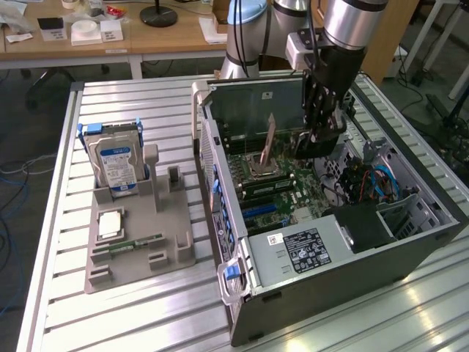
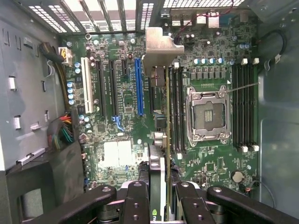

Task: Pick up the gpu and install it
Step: 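Insert the gpu into the slot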

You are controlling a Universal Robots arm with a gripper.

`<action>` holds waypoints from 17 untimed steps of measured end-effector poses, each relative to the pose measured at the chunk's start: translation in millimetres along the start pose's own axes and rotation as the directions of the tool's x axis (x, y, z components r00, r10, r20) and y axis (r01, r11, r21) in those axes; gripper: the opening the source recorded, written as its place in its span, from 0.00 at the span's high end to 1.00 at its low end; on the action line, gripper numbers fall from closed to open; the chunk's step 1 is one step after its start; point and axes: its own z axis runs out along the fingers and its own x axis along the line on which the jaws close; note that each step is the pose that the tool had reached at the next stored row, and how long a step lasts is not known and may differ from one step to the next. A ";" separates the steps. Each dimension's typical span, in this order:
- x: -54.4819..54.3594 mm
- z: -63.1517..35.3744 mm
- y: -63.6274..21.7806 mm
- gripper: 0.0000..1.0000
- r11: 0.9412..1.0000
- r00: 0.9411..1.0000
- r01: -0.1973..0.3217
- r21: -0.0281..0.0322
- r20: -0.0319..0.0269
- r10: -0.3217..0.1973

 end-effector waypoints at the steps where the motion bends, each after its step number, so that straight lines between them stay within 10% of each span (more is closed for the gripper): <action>1: 0.1 0.9 0.1 0.73 1.000 1.000 0.000 0.000 0.000 0.000; 17: 1.6 17.2 3.9 0.73 1.000 1.000 0.005 0.000 0.000 -0.005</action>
